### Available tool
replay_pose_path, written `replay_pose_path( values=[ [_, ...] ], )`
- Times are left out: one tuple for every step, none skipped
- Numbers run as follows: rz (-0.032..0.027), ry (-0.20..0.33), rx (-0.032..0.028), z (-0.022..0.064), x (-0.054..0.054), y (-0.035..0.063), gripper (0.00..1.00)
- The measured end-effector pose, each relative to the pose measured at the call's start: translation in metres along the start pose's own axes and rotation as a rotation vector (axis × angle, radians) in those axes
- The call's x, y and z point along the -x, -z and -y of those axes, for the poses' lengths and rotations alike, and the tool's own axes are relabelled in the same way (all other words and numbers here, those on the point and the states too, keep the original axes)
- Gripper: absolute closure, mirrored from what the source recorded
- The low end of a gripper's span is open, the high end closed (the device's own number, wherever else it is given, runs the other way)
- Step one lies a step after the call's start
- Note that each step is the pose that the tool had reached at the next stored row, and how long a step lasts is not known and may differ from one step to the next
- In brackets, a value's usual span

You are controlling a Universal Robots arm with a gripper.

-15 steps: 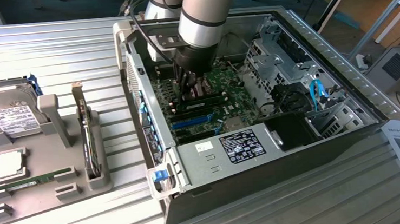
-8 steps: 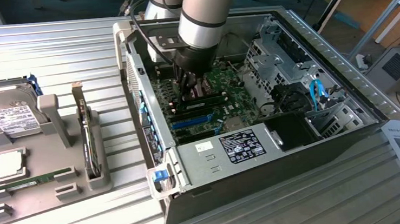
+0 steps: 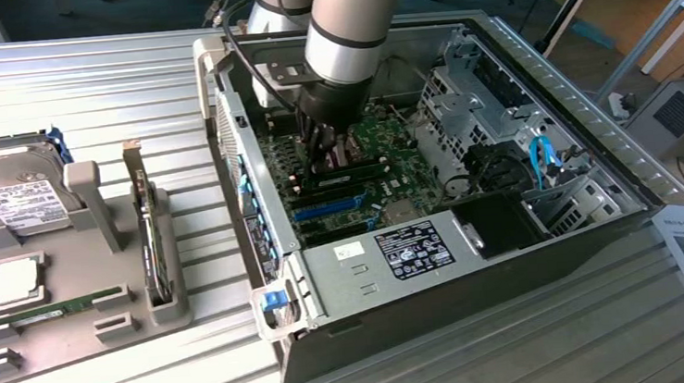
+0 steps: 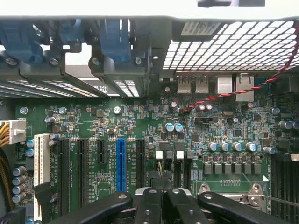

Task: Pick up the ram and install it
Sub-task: 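Press down the ram until it locks into place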

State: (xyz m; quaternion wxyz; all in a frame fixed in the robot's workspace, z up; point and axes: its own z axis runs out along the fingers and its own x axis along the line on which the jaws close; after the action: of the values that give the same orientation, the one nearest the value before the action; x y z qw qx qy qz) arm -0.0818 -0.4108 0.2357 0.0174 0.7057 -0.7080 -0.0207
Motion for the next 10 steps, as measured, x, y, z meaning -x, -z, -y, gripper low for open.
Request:
replay_pose_path(
  values=[
    [0.0001, 0.0, -0.0001, 0.0, 0.0, 0.0, 0.89],
    [0.0001, 0.0, -0.0001, 0.0, 0.0, -0.0001, 0.89],
    [0.0004, 0.0, -0.0002, 0.0, 0.0, -0.0005, 0.89],
    [0.0005, 0.0, -0.0003, 0.0001, 0.0, -0.0011, 0.89],
    [0.0002, 0.0, -0.0001, 0.0001, 0.0, -0.0012, 0.89],
    [0.0001, 0.0, 0.0, 0.0001, 0.0, -0.0012, 0.89],
    [0.0, 0.0, 0.0, 0.0001, 0.0, -0.0012, 0.89],
    [0.0, 0.0, 0.0, 0.0001, 0.0, -0.0012, 0.89],
    [0.0001, 0.0, -0.0001, 0.0001, 0.0, -0.0014, 0.89],
    [0.0005, 0.0, -0.0002, 0.0001, 0.0, -0.0021, 0.89]
  ],
)
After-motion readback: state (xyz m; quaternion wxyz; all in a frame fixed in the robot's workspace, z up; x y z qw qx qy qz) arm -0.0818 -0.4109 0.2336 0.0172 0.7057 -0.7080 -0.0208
